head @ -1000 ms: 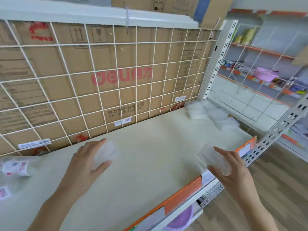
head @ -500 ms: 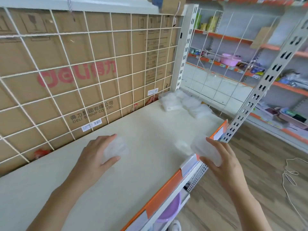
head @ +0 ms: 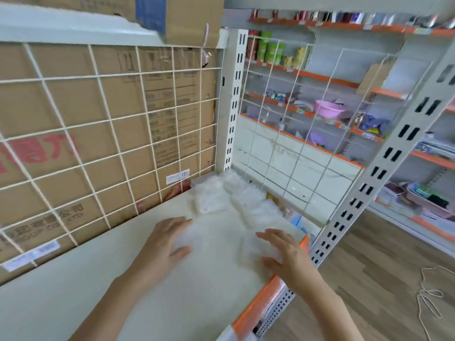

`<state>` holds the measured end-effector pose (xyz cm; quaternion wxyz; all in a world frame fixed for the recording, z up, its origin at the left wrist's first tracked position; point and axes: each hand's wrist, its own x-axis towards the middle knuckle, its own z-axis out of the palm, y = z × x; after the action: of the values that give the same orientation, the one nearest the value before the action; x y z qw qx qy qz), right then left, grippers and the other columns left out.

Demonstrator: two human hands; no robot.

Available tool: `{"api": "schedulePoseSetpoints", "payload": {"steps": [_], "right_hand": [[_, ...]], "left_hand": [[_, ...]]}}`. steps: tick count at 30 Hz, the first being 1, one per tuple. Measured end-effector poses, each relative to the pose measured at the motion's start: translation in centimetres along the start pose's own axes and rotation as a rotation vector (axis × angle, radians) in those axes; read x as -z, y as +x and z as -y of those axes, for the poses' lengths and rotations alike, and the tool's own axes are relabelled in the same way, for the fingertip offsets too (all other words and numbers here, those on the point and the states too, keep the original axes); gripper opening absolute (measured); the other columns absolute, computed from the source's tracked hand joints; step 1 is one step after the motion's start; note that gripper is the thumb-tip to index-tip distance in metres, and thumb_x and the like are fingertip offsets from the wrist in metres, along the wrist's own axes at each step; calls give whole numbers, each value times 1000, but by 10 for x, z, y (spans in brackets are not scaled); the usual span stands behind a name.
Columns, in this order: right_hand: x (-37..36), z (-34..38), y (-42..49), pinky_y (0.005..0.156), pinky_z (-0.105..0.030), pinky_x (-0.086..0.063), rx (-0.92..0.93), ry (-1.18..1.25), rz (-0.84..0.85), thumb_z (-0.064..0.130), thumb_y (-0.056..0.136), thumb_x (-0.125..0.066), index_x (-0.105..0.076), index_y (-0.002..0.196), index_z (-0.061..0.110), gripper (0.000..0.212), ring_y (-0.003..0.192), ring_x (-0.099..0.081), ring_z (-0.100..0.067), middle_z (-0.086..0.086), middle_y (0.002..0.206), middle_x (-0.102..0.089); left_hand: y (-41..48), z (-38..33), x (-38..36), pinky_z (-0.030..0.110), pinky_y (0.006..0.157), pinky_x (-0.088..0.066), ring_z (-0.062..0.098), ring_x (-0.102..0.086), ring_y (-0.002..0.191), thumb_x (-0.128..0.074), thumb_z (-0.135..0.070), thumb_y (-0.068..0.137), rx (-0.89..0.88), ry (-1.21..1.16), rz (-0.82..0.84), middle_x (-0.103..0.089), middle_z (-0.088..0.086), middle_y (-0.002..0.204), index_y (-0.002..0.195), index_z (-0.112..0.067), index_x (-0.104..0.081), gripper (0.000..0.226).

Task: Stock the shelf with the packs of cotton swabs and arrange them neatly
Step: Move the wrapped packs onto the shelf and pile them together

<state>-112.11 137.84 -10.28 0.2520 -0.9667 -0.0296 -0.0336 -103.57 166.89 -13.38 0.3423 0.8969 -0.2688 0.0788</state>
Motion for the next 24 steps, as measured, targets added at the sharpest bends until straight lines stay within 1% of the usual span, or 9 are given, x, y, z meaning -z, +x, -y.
{"api": "schedulePoseSetpoints", "payload": {"steps": [3,7,9,12,14,16,17,20,24], "right_hand": [[8,-21,12,97,-14,-27,4,-19,37,13,86,-63,-44,134,37,56,137,-28,-11,8,148,-30],[12,-45,20,89,-25,-41,-32,-4,-6,5,86,-59,-43,129,48,63,119,-49,-27,5,151,-24],[11,-53,21,80,-22,-40,-25,13,-41,1,84,-58,-45,130,45,65,112,-54,-28,10,146,-26],[14,-58,20,73,-13,-35,-9,6,-84,-1,85,-53,-42,133,44,67,119,-49,-19,19,137,-20],[18,-54,18,79,-15,-39,-13,-12,-49,10,87,-46,-33,135,49,62,123,-45,-16,20,143,-19],[20,-48,17,95,-26,-39,-53,-37,-2,44,84,-34,-31,138,49,54,124,-45,-16,14,151,-20],[20,-46,17,97,-27,-38,-81,-45,-4,58,77,-27,-34,138,47,62,122,-47,-14,13,151,-23],[16,-40,18,84,-27,-46,-120,-38,-86,78,64,-29,-47,129,42,76,99,-58,-12,13,135,-40],[11,-33,16,71,-29,-46,-174,-44,-207,77,59,-41,-60,113,32,73,85,-60,-18,8,107,-52]], "left_hand": [[25,-9,-24,5,104,-7,-8,-6,131,-65,-32,87,41,-43,60,-10,-19,145,134,-39,-41,53],[48,-19,-42,20,110,-20,-1,-16,137,-67,-35,84,62,-139,76,-4,-14,153,129,-55,-39,56],[57,-23,-49,20,109,-23,-1,-18,135,-69,-32,84,59,-151,69,-5,-13,152,127,-56,-39,57],[64,-28,-59,27,107,-28,2,-20,134,-66,-41,83,22,-88,-33,-9,-5,152,127,-47,-46,49],[69,-28,-68,37,104,-27,12,-17,137,-56,-53,84,-51,27,-89,-19,6,153,130,-37,-45,49],[76,-33,-78,43,103,-25,20,-9,141,-44,-54,85,-85,75,-97,-19,8,154,132,-31,-40,52],[79,-35,-83,44,105,-23,18,-5,142,-40,-55,87,-83,84,-99,-17,5,154,134,-31,-38,53],[84,-41,-89,43,110,-15,11,5,142,-34,-56,86,-44,75,-104,-13,-1,155,135,-36,-26,54],[81,-44,-82,33,113,-3,-1,14,138,-26,-62,82,-22,40,-49,0,-9,153,141,-38,-26,64]]}}
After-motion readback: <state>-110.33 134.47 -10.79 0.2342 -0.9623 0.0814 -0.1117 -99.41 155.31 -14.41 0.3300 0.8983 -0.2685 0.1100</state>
